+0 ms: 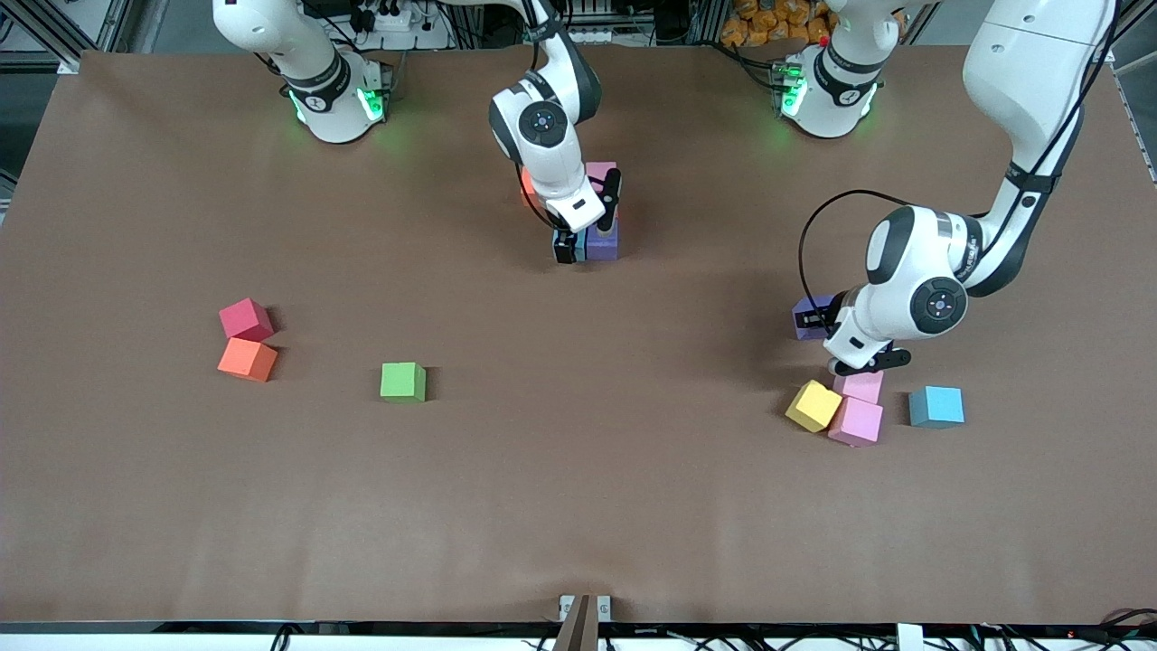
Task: Form number 2 with 11 blocks
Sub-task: 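Open the right gripper off cyan while the left gripper lifts purple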
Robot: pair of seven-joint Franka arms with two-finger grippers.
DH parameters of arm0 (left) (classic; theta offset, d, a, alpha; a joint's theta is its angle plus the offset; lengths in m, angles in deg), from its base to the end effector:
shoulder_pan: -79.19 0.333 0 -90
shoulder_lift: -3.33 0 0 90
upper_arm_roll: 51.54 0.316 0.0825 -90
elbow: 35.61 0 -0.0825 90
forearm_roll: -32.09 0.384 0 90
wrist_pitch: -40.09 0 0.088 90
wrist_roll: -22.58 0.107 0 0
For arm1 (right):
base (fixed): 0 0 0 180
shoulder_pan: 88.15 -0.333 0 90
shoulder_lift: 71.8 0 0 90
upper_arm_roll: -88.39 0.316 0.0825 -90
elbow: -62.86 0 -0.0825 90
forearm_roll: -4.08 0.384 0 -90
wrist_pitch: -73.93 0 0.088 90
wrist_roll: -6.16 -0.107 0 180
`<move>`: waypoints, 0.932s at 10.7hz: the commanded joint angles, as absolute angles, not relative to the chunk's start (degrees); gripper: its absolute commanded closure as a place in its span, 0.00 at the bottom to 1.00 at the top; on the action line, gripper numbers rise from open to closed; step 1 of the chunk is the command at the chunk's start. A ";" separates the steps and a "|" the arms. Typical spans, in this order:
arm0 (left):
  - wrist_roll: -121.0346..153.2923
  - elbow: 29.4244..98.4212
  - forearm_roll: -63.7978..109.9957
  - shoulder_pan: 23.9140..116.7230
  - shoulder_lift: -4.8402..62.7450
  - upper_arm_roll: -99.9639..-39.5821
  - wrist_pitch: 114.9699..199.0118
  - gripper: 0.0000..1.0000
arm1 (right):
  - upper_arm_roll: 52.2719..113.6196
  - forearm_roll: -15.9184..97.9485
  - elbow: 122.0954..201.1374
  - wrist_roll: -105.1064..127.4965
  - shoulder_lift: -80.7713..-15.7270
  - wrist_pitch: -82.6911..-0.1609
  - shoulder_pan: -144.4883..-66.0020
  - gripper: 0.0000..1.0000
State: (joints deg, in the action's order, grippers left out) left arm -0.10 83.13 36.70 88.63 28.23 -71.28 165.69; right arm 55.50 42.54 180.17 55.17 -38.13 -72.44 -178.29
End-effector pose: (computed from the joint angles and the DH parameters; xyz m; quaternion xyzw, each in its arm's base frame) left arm 0.5471 -0.0977 0.2091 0.9853 0.0833 -0.1490 0.0015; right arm 0.3260 0.4970 0.1943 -0.7688 -0.6372 -0.0362 0.0404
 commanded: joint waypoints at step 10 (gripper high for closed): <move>-9.23 77.59 35.34 88.77 26.36 -80.62 164.02 0.54 | 43.52 42.75 179.66 59.43 -45.69 -58.73 -179.03 0.00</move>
